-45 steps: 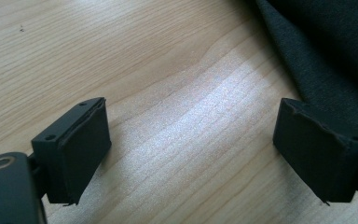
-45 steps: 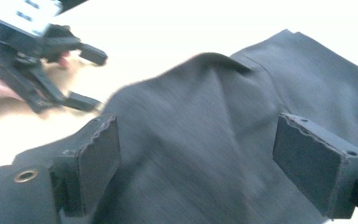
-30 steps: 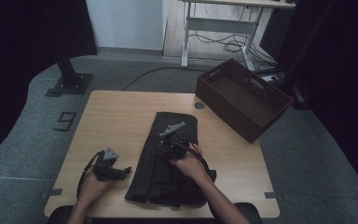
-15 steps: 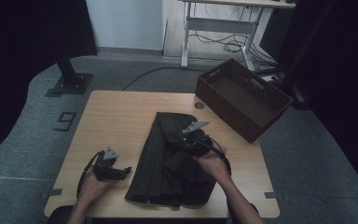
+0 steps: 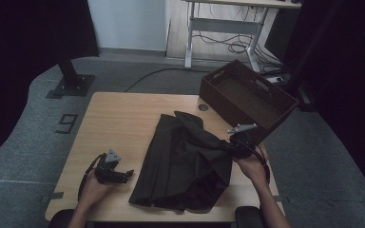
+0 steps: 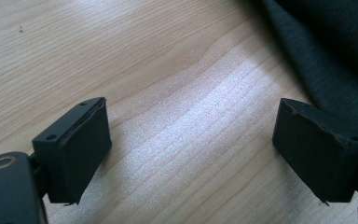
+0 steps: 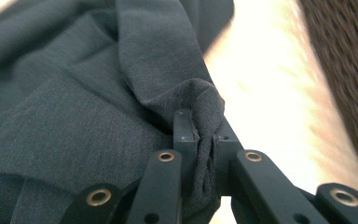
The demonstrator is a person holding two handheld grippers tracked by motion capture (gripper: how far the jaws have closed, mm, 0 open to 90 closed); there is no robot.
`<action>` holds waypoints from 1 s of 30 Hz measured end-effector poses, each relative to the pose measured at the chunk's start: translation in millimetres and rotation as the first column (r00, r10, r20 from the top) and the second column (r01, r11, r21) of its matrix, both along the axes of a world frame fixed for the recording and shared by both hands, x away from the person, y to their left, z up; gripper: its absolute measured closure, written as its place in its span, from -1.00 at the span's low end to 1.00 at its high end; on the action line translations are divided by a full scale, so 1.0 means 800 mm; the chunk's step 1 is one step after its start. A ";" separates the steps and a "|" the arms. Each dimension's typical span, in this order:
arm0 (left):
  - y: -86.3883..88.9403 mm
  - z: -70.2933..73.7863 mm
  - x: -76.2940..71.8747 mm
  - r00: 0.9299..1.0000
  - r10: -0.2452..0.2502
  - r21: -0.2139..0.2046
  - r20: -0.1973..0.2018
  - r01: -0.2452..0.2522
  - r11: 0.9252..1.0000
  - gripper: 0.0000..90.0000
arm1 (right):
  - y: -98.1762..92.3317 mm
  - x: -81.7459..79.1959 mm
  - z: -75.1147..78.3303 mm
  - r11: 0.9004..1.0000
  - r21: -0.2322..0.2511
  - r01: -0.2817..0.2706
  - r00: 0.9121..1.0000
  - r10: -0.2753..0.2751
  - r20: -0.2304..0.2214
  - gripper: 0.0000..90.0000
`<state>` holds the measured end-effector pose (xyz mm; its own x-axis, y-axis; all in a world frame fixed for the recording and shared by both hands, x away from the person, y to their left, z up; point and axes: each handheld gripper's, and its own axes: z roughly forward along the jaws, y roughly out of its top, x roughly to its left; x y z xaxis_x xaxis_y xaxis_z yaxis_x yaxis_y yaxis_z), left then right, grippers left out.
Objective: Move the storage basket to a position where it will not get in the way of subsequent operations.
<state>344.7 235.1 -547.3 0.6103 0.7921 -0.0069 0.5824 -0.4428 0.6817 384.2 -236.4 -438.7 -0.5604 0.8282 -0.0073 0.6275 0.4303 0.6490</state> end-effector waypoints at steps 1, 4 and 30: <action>0.000 0.000 0.000 1.000 0.000 0.000 0.000 0.000 1.000 -0.76 | -0.006 0.000 -0.005 1.000 -0.003 0.010 1.000 -0.010 -0.007 0.87; 0.000 0.000 0.000 1.000 0.002 0.000 0.000 -0.002 1.000 -0.75 | -0.022 -0.001 -0.021 0.999 -0.022 0.043 0.999 -0.044 -0.027 0.85; -0.085 0.049 0.043 0.994 -0.104 0.045 0.012 0.104 0.994 -0.61 | 0.041 0.031 -0.045 0.995 0.077 -0.065 0.997 0.062 0.044 -0.09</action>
<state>378.7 166.9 -507.8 0.6892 0.7237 0.0359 0.5220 -0.5302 0.6681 409.0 -203.3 -474.9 -0.6126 0.7898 0.0320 0.5720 0.4150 0.7075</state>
